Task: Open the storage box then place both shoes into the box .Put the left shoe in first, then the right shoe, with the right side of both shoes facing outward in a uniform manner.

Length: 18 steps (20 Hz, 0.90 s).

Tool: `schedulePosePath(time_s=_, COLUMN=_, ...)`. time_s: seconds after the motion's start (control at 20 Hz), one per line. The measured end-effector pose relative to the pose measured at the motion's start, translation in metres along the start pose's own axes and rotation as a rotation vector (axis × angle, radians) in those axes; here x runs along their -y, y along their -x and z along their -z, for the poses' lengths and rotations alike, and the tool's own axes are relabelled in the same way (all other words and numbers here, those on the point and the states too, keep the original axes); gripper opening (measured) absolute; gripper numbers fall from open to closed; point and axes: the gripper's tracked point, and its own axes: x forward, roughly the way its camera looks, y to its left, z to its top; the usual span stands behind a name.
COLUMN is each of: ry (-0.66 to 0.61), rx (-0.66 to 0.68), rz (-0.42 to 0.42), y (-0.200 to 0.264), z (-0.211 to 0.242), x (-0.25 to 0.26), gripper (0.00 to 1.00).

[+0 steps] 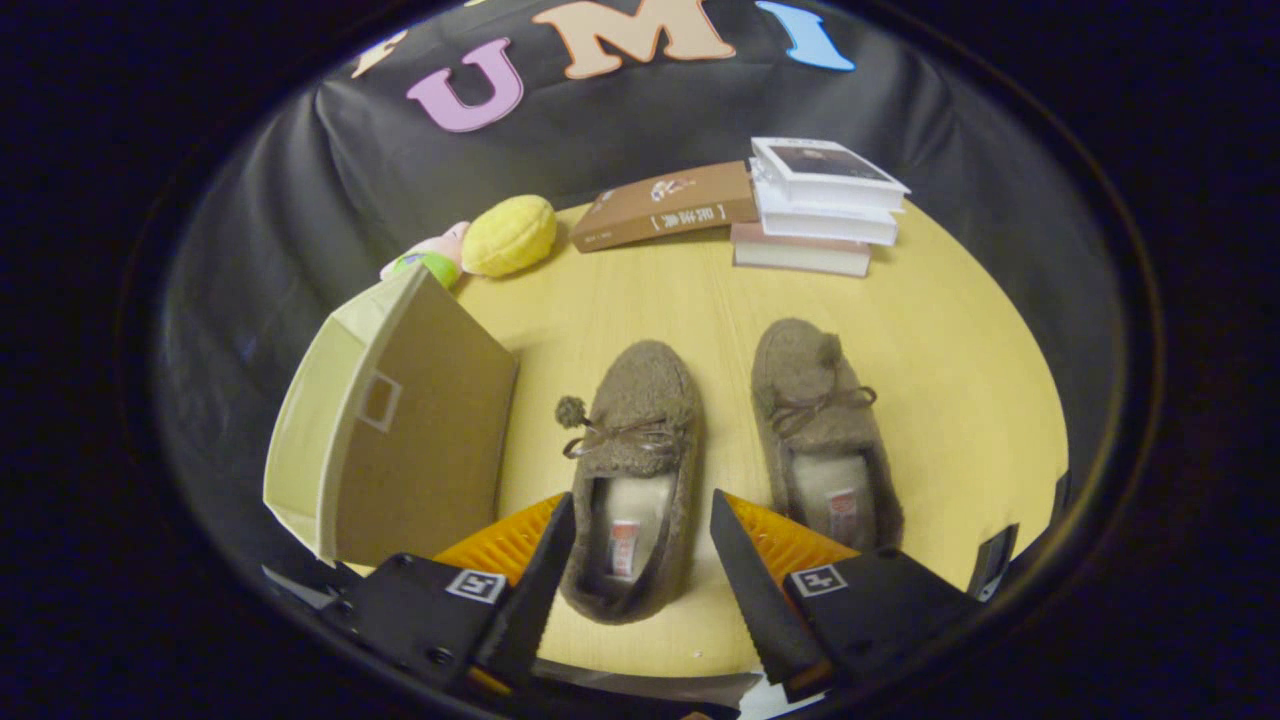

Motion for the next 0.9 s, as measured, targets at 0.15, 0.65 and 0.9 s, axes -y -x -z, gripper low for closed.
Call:
schedulePosePath(time_s=0.15, ry=0.002, rx=-0.068, rz=0.024, y=-0.020, z=0.017, x=0.010, gripper=0.79)
schedulePosePath(time_s=0.65, ry=-0.001, rx=-0.169, rz=0.012, y=-0.040, z=0.031, x=0.009, gripper=0.25)
schedulePosePath(time_s=0.9, ry=0.015, rx=-0.191, rz=0.004, y=-0.038, z=0.031, x=0.009, gripper=0.11)
